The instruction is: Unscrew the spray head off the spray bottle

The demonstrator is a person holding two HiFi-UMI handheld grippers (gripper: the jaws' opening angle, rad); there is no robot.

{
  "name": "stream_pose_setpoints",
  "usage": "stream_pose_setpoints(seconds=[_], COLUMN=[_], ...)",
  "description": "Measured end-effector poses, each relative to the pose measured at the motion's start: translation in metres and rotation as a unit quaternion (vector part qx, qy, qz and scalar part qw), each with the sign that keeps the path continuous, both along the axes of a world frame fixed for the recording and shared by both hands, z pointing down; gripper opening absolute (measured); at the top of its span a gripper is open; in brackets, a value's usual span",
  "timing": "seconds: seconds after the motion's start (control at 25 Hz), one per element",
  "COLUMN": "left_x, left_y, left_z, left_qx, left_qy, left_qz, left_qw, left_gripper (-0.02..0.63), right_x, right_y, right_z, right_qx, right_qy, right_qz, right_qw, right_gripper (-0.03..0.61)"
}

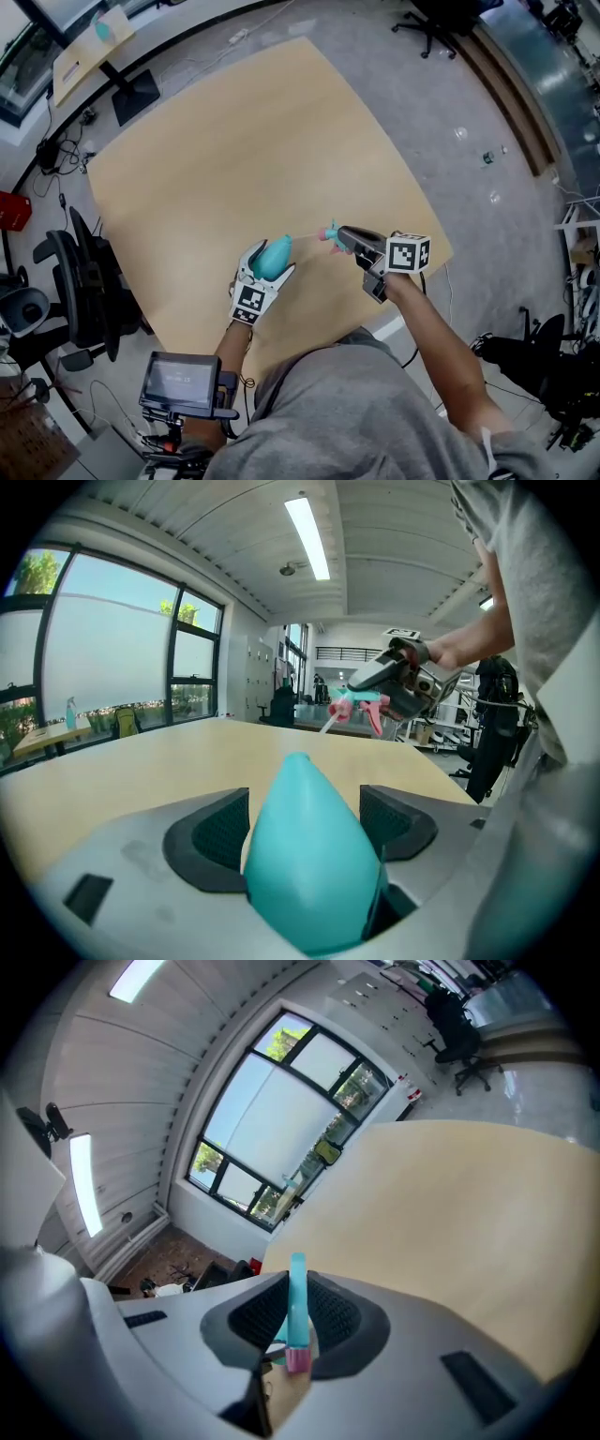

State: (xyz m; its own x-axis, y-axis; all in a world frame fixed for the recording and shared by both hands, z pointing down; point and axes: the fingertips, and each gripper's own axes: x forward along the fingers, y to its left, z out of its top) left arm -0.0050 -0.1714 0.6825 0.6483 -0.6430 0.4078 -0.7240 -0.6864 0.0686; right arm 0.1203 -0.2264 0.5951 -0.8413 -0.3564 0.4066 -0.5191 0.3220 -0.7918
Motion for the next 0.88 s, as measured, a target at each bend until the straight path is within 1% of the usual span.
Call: stream_pose_setpoints(seconds=[0.08,0.16,0.28,0.36,0.48,0.68,0.72,0.88], left_x=[-0.003,-0.006,-0.011,-0.015,-0.021,-0.03,-0.033,-0.042], left_y=[0.006,0.011,0.01,0.01,0.012,0.016,0.018,0.029], left_z=[0.01,0.016,0.015,0.016,0.015,0.014,0.014,0.016], left_qx=[-0.009,-0.015,-0.015,-0.012,-0.012,-0.015,-0.015,-0.013], left_qy=[0.001,0.006,0.02,0.026,0.044,0.059,0.061,0.074], left_qz=[-0.003,-0.011,-0.021,-0.022,-0.036,-0.064,-0.068,-0.083], left_qw=[1.0,0.9998,0.9995,0.9993,0.9983,0.9961,0.9957,0.9937], left_gripper=[0.365,0.36,0.349,0.317,0.31,0.31,0.31,0.31], right_x=[0.002,0.005,0.005,0.003,0.006,0.021,0.023,0.024], right_y=[0.007,0.016,0.023,0.025,0.023,0.012,0.013,0.018], right_z=[0.028,0.052,0.078,0.093,0.102,0.088,0.085,0.071], right_qx=[-0.012,-0.028,-0.055,-0.068,-0.068,-0.064,-0.064,-0.056], right_qy=[0.02,0.027,0.012,0.007,0.0,-0.057,-0.065,-0.127], right_qz=[0.005,0.01,0.023,0.032,0.049,0.095,0.096,0.086], right_qw=[1.0,0.999,0.998,0.997,0.996,0.992,0.991,0.987], right_gripper=[0.063,0.063,0.064,0.064,0.064,0.063,0.064,0.063])
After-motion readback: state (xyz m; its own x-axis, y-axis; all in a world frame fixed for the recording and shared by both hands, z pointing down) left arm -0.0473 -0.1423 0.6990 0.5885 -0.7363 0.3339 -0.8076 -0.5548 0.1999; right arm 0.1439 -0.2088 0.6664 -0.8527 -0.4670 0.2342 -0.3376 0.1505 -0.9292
